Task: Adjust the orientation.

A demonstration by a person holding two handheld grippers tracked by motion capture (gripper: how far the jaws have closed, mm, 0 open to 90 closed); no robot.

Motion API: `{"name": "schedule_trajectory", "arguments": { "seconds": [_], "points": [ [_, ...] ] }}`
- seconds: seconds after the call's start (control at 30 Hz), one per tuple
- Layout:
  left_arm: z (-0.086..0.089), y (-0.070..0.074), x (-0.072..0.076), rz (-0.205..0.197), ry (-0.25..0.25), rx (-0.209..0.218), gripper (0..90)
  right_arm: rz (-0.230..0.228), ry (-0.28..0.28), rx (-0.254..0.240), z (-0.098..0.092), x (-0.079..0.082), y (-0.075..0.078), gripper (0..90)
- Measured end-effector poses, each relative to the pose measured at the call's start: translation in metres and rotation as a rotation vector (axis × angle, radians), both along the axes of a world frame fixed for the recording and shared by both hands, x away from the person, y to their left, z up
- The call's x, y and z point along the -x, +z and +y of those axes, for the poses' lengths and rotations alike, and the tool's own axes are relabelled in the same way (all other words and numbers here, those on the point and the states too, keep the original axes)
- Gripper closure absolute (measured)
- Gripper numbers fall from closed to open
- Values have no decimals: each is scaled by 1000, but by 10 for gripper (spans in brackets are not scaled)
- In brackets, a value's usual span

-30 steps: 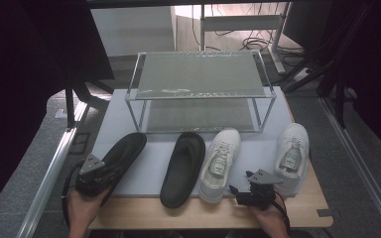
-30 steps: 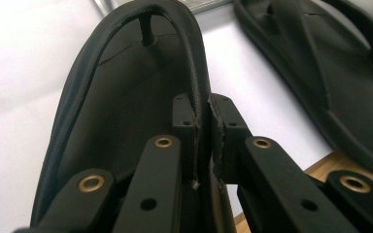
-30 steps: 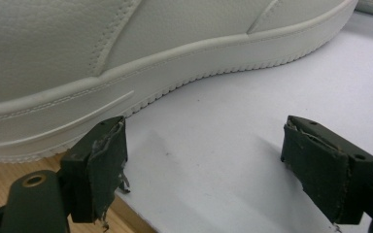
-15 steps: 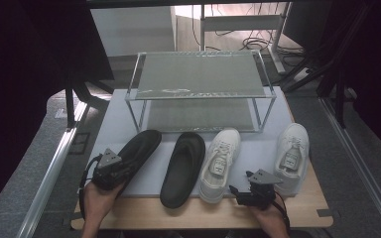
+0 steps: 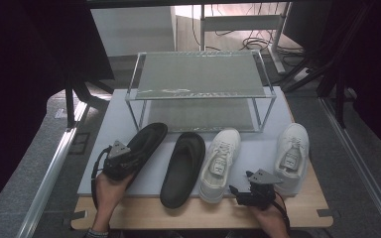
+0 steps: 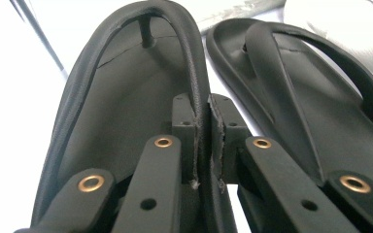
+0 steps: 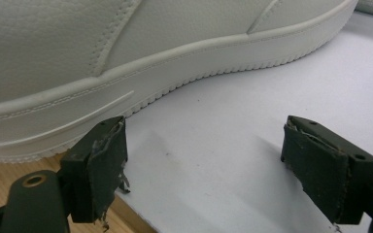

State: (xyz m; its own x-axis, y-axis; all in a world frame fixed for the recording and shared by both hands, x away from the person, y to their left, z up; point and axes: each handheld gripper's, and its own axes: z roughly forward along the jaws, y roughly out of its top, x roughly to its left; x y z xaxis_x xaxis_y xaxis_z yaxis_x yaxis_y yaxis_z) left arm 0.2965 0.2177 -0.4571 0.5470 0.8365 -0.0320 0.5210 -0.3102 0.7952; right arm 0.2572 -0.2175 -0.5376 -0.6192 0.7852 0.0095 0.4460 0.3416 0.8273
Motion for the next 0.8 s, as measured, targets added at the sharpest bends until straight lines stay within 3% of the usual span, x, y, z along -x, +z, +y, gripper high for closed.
{"name": "schedule_trajectory", "arguments": {
  "seconds": [0.6,0.8],
  "points": [
    [-39,-9,-42,-36,73,1,813,0,0,0,0,0,0,171],
    [-53,-11,-57,-57,109,-30,812,0,0,-1,0,0,0,170]
  ]
}}
